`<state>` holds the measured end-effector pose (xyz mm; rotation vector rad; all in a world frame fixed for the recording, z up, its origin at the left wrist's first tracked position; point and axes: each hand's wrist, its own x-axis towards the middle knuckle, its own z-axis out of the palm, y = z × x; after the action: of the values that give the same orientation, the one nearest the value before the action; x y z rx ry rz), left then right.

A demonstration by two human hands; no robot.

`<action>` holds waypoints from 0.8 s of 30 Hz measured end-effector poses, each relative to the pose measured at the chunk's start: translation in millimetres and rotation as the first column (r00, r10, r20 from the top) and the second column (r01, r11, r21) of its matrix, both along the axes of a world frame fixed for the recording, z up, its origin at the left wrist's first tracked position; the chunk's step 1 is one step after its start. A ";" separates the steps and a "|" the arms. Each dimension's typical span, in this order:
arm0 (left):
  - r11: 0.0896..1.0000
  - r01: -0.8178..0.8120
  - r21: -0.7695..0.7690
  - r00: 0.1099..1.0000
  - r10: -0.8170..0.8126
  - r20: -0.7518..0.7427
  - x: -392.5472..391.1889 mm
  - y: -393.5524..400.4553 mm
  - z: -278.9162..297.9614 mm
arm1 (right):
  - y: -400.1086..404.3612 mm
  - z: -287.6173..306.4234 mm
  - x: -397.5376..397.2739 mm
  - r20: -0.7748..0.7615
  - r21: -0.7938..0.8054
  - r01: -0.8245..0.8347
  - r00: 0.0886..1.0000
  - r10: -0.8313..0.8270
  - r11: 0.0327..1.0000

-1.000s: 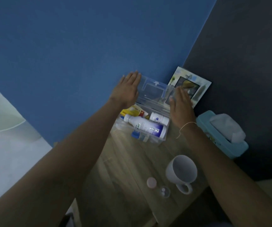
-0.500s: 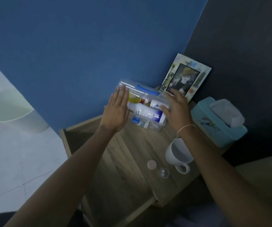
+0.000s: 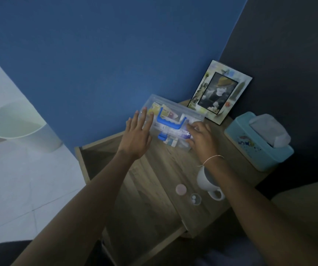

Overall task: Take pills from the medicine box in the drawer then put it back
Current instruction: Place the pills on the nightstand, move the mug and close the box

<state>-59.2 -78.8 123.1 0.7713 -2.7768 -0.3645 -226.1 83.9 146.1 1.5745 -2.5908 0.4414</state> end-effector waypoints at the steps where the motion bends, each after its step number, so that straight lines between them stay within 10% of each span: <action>1: 1.000 0.007 -0.002 1.000 -0.007 0.014 -2.0 -2.0 0.1 | 0.2 0.7 -0.2 0.001 0.002 -0.008 1.000 0.008 1.000; 24: 0.999 0.018 0.027 0.999 -0.019 0.038 1.8 4.9 -4.5 | 3.7 10.5 1.4 0.118 0.042 -0.014 0.993 0.009 0.999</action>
<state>-57.4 -73.9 118.6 0.7668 -2.8214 -0.3945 -224.7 87.6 156.6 1.6246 -2.6967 0.4982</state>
